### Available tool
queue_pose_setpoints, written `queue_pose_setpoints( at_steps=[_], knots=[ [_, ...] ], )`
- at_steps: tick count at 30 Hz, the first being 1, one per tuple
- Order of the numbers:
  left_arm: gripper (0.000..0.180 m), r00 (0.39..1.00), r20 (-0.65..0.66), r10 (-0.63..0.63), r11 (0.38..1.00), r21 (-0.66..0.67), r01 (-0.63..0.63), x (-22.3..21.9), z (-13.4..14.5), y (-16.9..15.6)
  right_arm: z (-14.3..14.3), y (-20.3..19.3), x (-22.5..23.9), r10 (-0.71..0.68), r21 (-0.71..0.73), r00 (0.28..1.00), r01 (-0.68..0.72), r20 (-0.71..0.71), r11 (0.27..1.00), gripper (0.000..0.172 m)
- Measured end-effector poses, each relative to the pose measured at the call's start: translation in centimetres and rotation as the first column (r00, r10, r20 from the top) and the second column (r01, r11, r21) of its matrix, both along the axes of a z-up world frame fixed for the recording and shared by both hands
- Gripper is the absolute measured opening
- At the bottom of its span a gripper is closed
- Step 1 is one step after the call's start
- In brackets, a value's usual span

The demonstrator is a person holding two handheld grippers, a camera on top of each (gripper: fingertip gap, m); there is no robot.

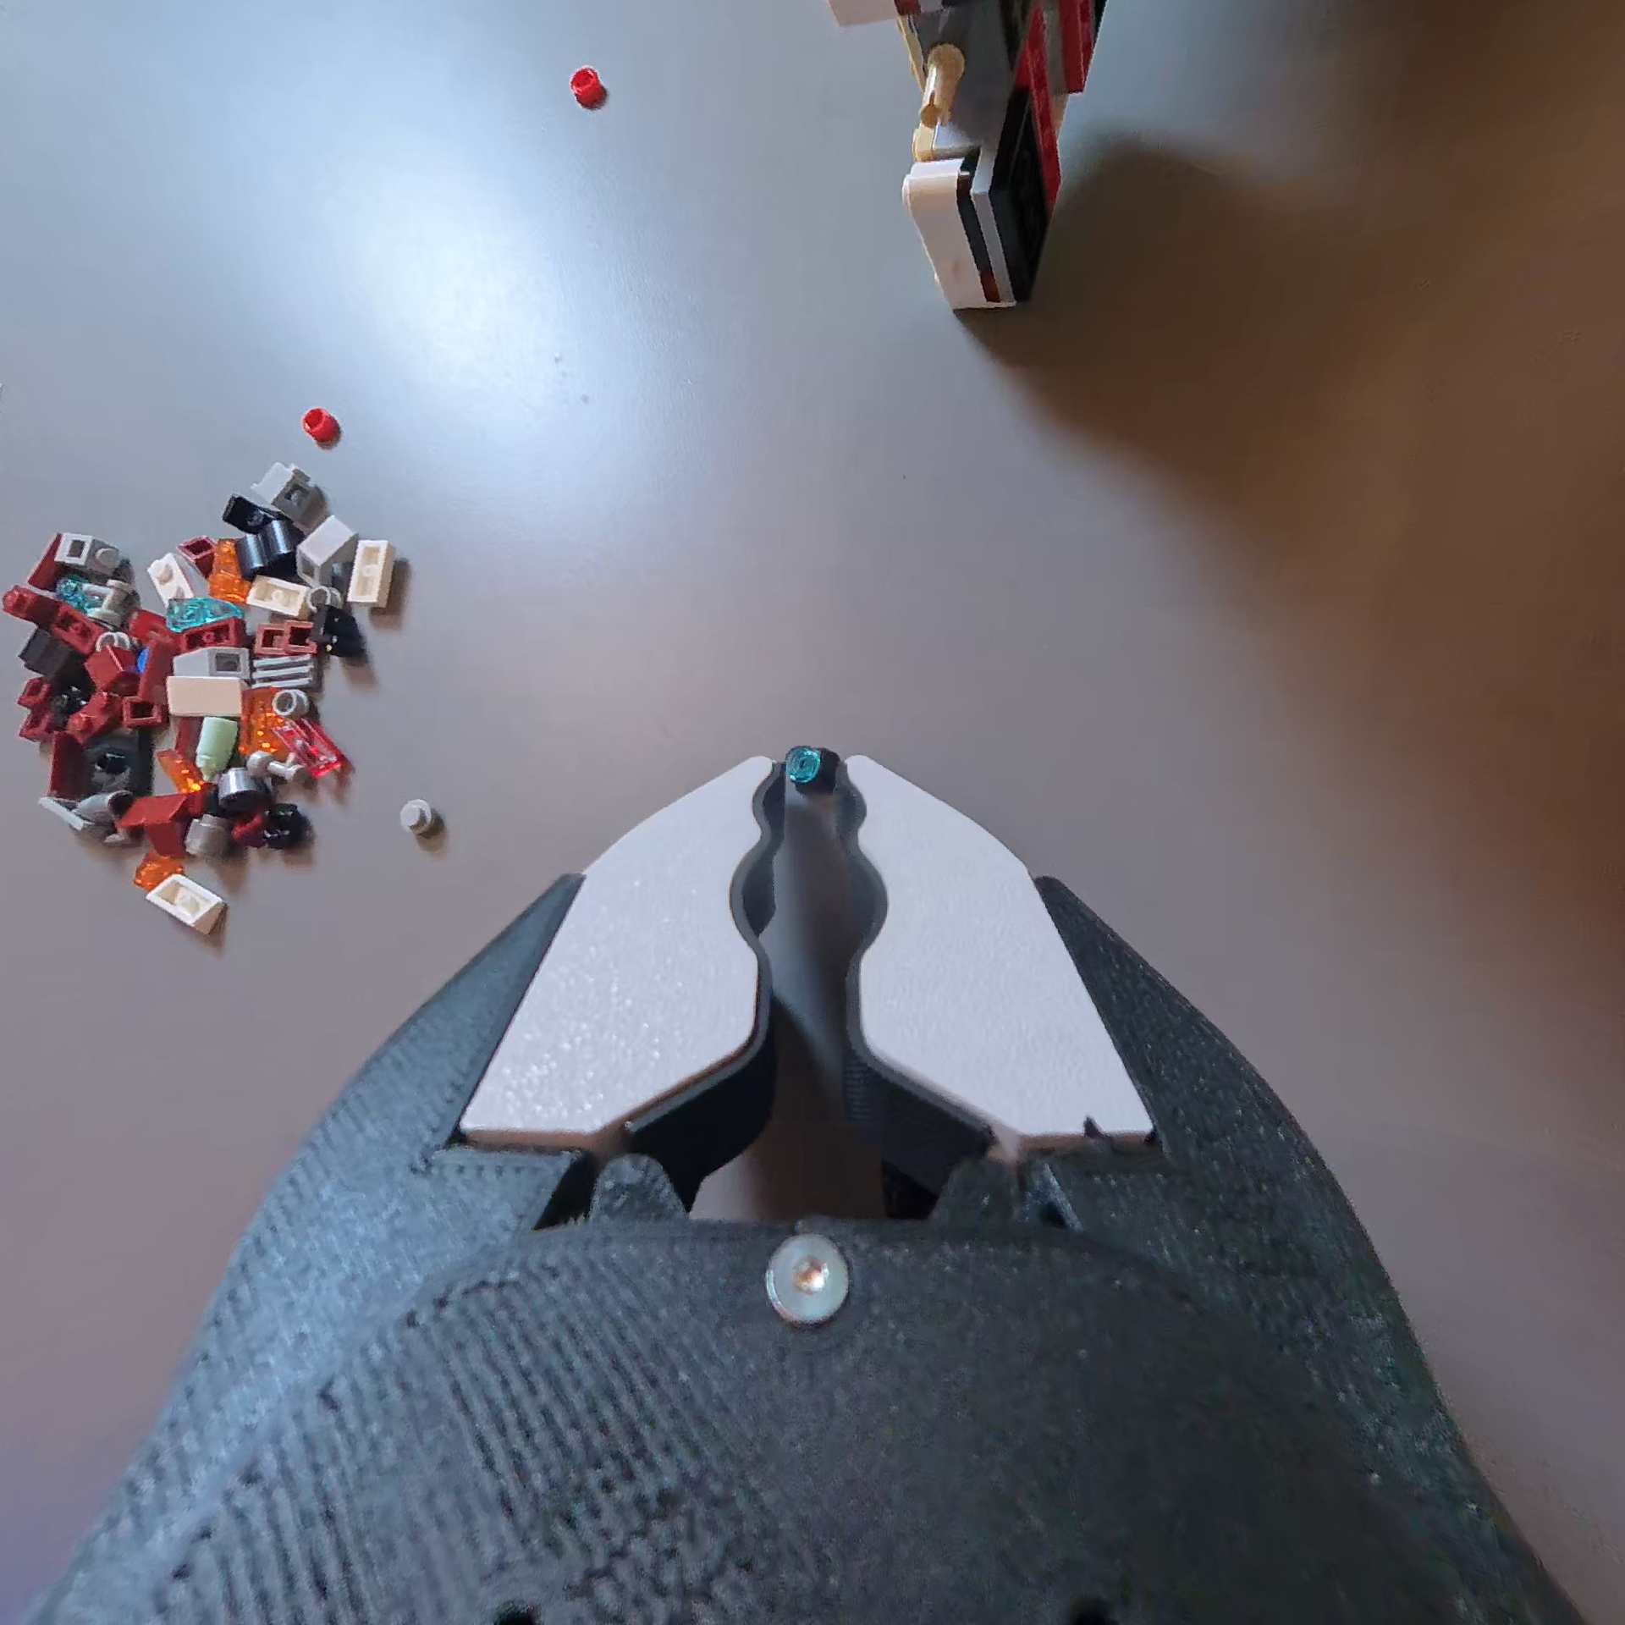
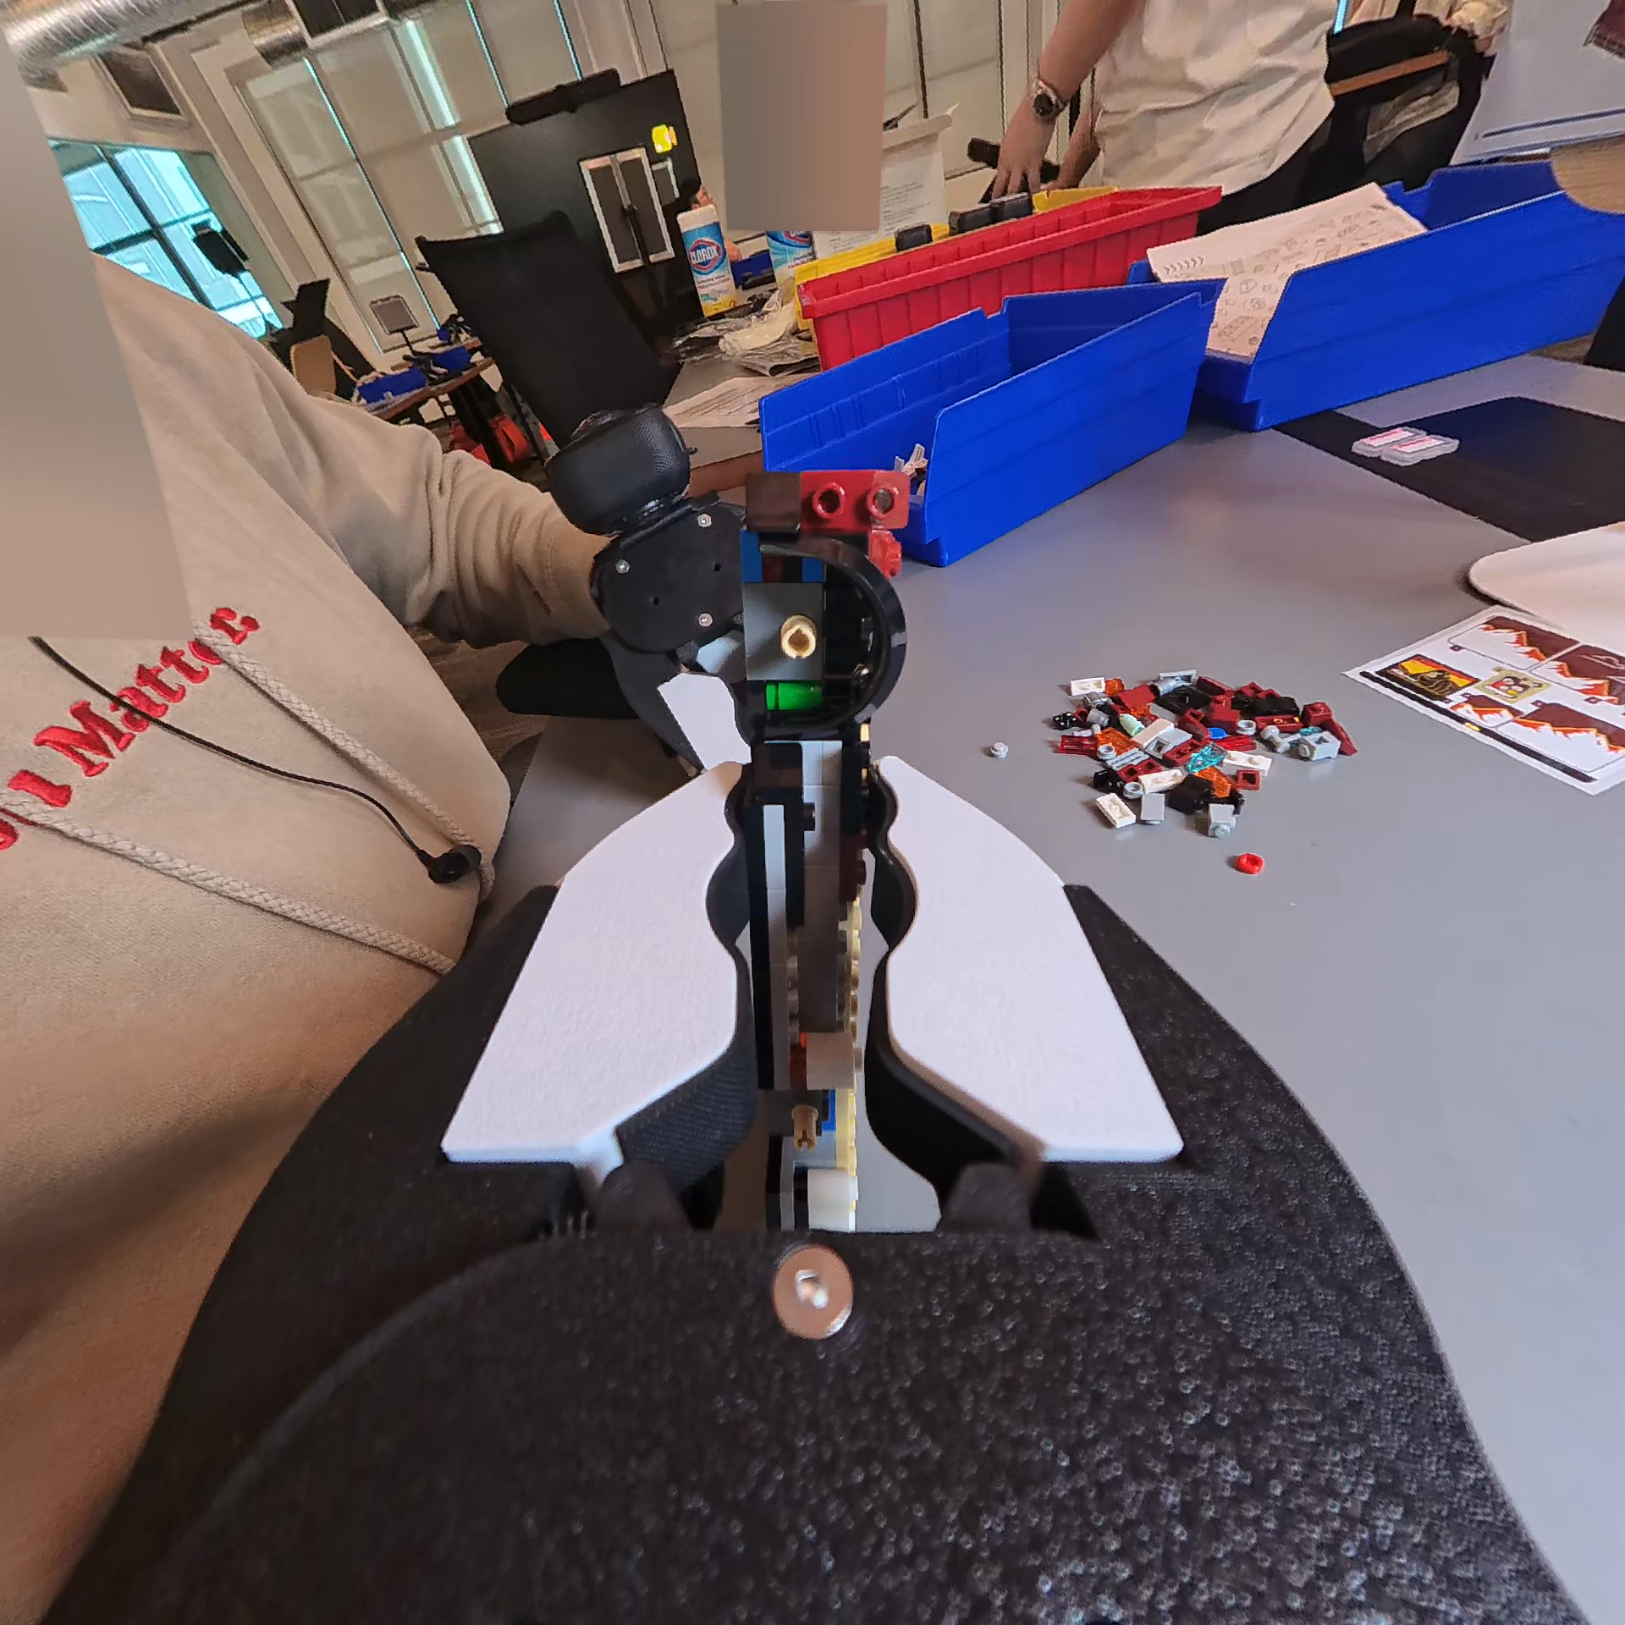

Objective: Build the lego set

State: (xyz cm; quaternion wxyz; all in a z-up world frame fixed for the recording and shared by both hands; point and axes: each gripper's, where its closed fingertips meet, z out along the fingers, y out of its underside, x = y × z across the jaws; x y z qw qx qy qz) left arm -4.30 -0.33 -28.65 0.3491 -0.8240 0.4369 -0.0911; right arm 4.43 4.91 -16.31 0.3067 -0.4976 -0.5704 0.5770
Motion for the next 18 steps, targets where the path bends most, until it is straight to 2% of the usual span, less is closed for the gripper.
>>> queue_pose_setpoints(
  at_steps=[10, 15, 18],
  knots=[
    [0.009, 0.998, -0.051, -0.022, 0.997, 0.069, 0.025, -0.2, 0.1, 0.9, 0.1, 0.8, -0.6, -0.060, 0.056, 0.998, 0.060, -0.005, 0.997, 0.023],
    [0.010, 0.999, -0.038, -0.009, 0.996, 0.088, 0.013, -0.5, 0.1, 1.2, 1.7, 2.0, -1.1, -0.098, 0.117, 0.992, 0.107, -0.078, 0.987, 0.023],
    [0.012, 1.000, -0.012, -0.007, 0.997, 0.079, 0.007, -0.6, 0.1, 1.2, 2.1, 2.2, -1.4, -0.108, 0.105, 0.985, 0.123, -0.137, 0.987, 0.023]
  ],
)
